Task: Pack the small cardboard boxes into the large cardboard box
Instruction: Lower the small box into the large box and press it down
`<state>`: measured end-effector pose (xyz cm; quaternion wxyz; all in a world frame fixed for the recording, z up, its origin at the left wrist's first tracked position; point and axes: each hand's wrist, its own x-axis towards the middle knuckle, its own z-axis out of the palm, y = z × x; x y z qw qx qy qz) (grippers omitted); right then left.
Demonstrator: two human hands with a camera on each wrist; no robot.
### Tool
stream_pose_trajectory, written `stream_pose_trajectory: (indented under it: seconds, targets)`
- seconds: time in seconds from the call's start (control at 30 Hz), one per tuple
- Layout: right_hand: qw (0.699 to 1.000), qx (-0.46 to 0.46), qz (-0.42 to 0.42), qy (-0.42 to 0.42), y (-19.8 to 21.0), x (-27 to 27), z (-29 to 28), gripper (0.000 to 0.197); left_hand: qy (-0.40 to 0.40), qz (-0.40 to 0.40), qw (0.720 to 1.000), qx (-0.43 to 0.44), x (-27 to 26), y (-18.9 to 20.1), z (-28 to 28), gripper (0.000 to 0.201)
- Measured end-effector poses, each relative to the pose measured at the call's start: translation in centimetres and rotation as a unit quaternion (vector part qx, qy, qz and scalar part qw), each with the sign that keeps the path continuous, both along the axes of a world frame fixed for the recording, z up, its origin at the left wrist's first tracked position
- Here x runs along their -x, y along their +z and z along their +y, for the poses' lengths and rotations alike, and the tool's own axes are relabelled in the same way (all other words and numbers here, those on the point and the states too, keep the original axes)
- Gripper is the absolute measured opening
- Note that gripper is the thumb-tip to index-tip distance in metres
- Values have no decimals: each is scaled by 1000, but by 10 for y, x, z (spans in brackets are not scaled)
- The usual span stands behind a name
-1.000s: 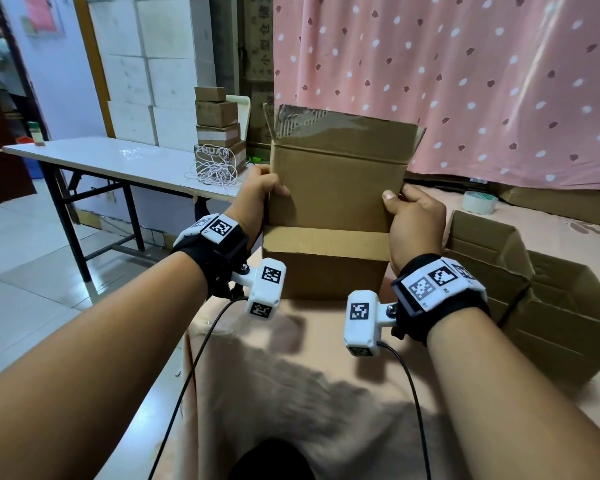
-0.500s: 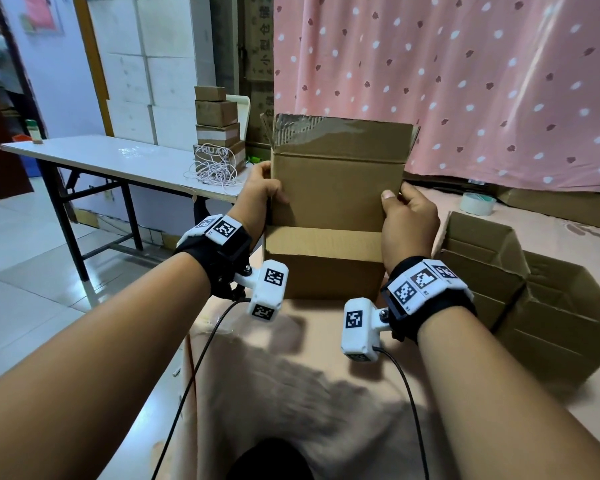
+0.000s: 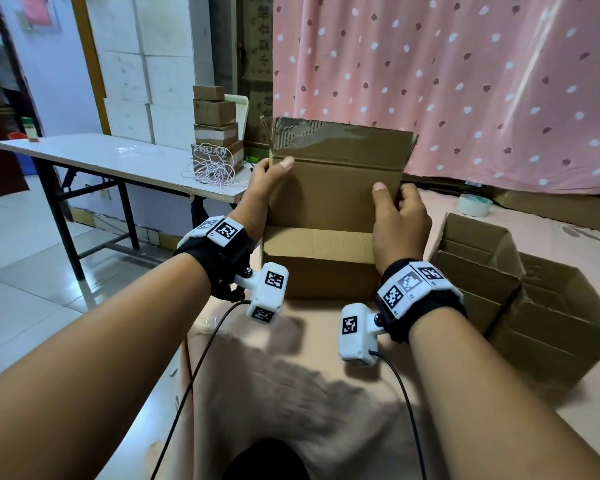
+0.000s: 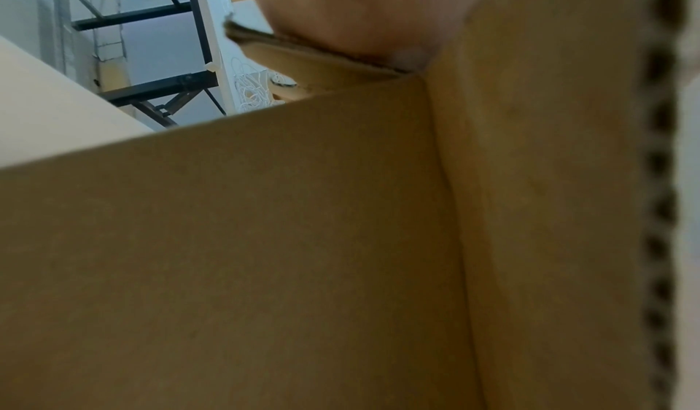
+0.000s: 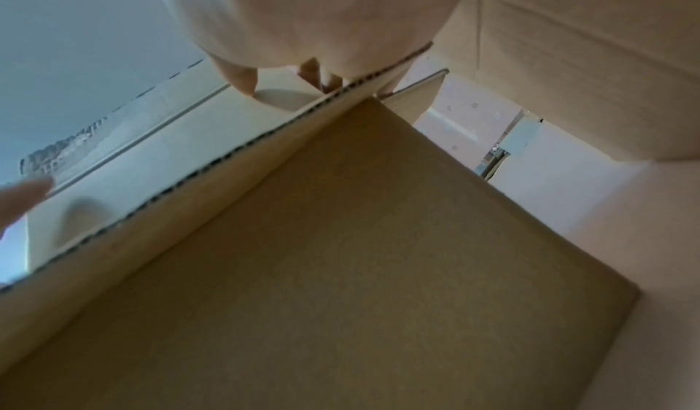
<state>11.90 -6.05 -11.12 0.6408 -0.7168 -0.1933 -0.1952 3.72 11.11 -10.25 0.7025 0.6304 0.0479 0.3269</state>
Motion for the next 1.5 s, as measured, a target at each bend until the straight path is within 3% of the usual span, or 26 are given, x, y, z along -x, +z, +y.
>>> stream_pose_trajectory:
  seconds: [0.17,0.23,0.3,0.33,0.43,0.57,0.83,0.97,1.17,1.5]
  targets:
    - [999,17,24,14,1,5,2,33,11,3,1000,10,-4,0,1,85]
    - [999,20,31,21,2,7,2,34,6,-6,1000,22,-5,-1,2,79]
    - [999,29,35,27,3,8,2,46,6,-11,999,31,-8,-3,5,78]
    - [998,37,36,29,3,9,2,56,7,-11,999,32,-8,-4,6,83]
    - [998,50,26,37,2,8,2,85,2,2,1000,23,-10,-8,10,124]
    - [998,25,-1,54,1,8,2,101,38,-41,998,-31,-6,-3,3,146]
    - [997,67,-7,36,1,9,0,106,71,-51,989,-121,-9,-3,4,135]
    - [998,57,17,37,0,8,0,107,47,-48,992,-107,-12,-5,8,103]
    - [997,67,16,28,-1,3,2,102,24,-44,995,-82,-14,-6,11,83]
    - [997,68,18,25,-4,0,1,95,22,-48,998,-26,-15,-10,14,98]
